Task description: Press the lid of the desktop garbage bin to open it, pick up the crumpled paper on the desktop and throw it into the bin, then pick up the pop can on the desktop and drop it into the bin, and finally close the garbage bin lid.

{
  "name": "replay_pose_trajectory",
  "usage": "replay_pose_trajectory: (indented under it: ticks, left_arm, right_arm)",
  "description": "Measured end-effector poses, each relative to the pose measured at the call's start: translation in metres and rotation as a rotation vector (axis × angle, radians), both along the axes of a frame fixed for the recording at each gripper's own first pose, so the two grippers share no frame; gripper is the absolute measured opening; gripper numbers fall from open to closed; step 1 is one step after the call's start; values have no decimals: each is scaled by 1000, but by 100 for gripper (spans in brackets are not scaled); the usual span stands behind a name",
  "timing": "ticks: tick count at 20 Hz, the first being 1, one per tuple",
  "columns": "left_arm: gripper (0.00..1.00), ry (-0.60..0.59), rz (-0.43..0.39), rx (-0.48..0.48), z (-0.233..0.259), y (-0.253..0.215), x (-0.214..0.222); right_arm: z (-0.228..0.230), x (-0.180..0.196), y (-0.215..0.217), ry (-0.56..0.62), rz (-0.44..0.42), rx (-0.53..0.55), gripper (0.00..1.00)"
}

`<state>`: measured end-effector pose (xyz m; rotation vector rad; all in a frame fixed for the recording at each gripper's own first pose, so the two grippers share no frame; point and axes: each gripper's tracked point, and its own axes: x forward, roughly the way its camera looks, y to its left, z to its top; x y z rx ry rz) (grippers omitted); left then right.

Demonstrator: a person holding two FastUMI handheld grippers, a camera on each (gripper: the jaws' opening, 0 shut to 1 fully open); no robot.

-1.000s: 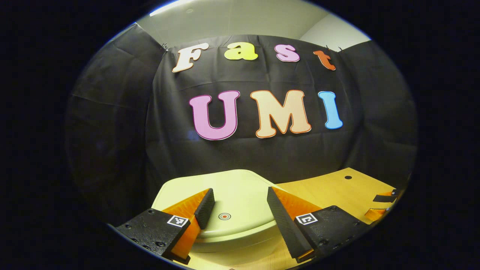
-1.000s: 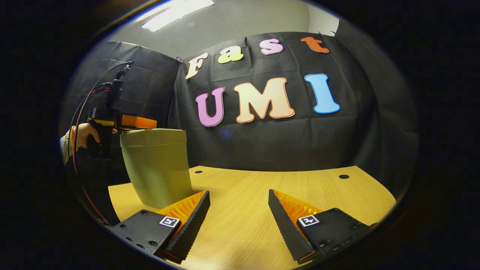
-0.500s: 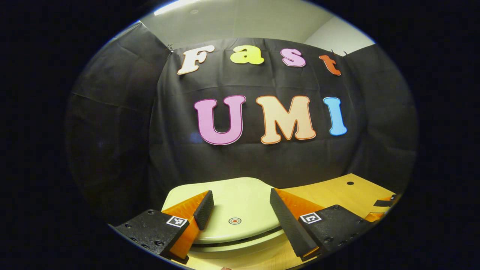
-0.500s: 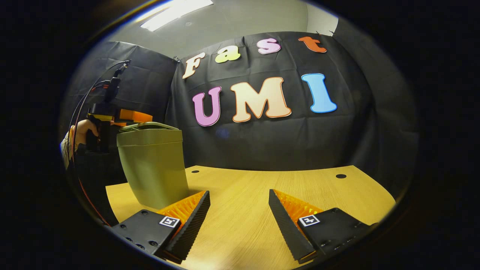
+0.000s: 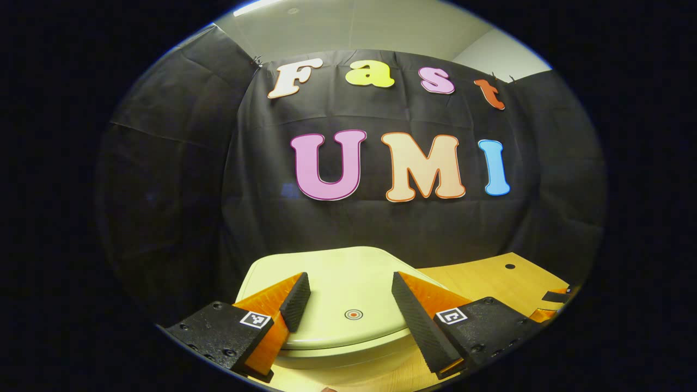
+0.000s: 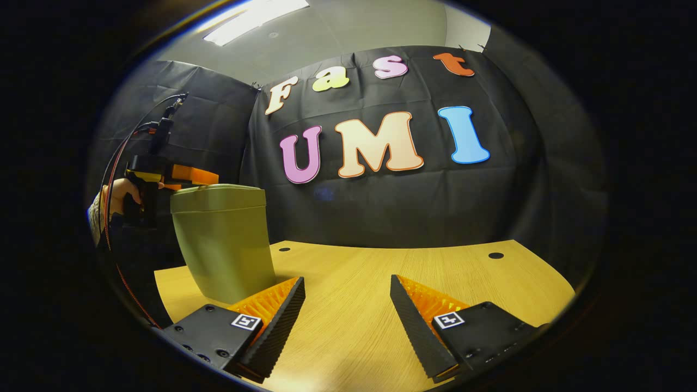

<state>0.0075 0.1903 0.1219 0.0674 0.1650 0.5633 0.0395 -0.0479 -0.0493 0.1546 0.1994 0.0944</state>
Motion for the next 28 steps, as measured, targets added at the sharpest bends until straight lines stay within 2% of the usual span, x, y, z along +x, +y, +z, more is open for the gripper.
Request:
replay_pose_trajectory:
  ticks: [5,7,17,20,24,28]
  left_arm:
    - [95,-23,20,57,-2,1,0]
    - [95,-32,24,31,-5,1,-1]
    - [94,-69,-15,80,8,-4,0]
    - [94,-137,-86,102,37,-28,8]
    - [94,-209,-269,137,60,-93,30]
    - [93,-250,-483,54,33,-171,45]
  right_arm:
    - [-2,0,3,6,10,2,99]
    - [-1,1,4,5,13,2,99]
    - [0,1,5,1,10,4,99]
    - [4,0,1,-5,-8,-10,99]
    - [9,-2,-1,-14,-24,-15,99]
    - [22,-6,3,-42,-34,-31,99]
